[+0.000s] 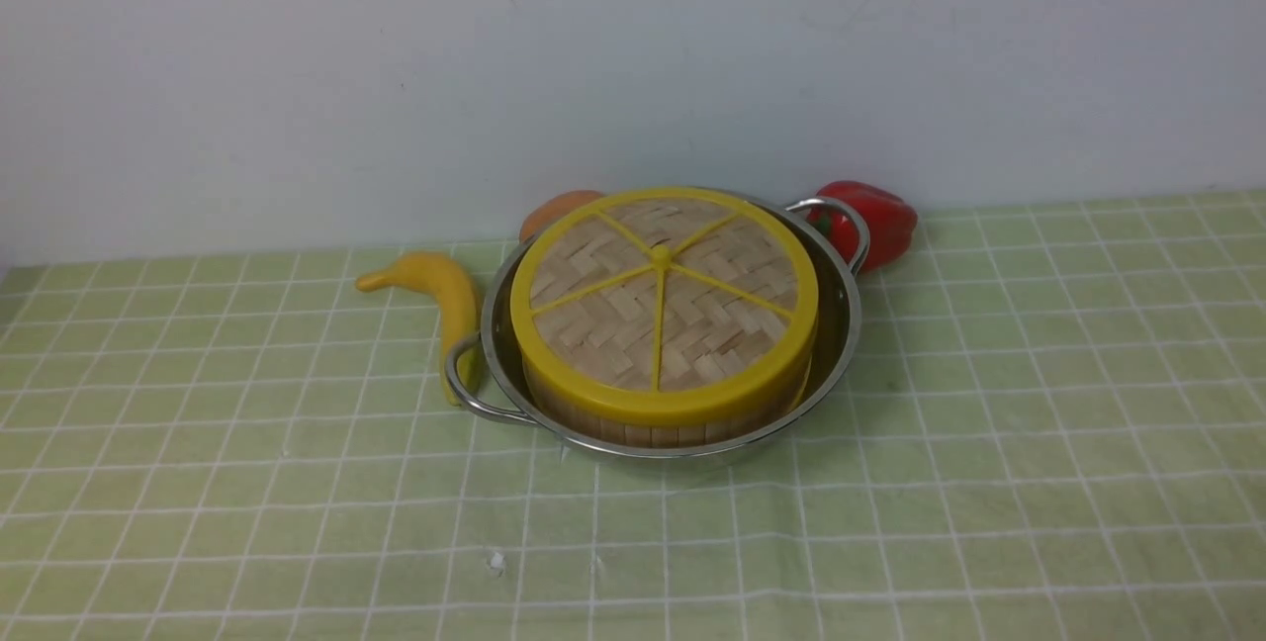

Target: Place the steamer in the pot on the green tablecloth, and put the lid on the steamer.

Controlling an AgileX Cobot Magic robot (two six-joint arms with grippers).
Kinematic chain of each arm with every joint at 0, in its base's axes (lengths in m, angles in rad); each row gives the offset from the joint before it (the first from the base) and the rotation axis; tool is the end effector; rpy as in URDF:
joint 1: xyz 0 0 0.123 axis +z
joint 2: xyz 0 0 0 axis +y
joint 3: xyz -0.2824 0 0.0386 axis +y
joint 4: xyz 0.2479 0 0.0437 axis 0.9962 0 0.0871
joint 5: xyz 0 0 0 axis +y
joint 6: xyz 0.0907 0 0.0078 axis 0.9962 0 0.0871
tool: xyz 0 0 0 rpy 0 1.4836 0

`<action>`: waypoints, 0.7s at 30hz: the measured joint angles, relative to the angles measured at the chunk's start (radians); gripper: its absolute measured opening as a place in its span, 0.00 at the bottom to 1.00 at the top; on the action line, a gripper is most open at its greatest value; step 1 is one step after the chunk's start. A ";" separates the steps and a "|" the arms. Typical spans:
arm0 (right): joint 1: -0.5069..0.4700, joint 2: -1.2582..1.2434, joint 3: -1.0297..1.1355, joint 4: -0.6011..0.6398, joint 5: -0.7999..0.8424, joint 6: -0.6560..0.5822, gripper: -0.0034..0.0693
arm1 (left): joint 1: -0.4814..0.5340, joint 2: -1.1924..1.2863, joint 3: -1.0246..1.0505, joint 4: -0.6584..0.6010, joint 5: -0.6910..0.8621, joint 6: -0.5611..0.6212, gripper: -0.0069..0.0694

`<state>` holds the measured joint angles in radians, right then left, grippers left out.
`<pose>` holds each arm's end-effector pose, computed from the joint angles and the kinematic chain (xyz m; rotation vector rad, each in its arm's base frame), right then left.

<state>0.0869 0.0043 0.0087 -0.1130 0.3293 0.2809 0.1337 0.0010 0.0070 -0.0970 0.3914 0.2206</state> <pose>0.0543 0.0014 0.1804 0.1052 1.8233 0.1508 0.0524 0.0036 0.1757 0.0227 1.8836 0.1467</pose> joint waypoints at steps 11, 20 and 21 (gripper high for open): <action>0.000 0.000 0.000 0.000 0.000 0.000 0.38 | 0.000 0.000 0.000 0.000 0.000 0.000 0.27; 0.000 0.000 0.000 0.000 0.000 0.000 0.38 | 0.000 0.000 0.000 0.000 0.000 0.000 0.29; 0.000 0.000 0.000 0.000 0.000 0.000 0.38 | 0.000 0.000 0.000 0.000 0.000 0.000 0.29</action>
<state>0.0869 0.0043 0.0087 -0.1130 0.3293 0.2809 0.1337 0.0010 0.0070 -0.0970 0.3914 0.2206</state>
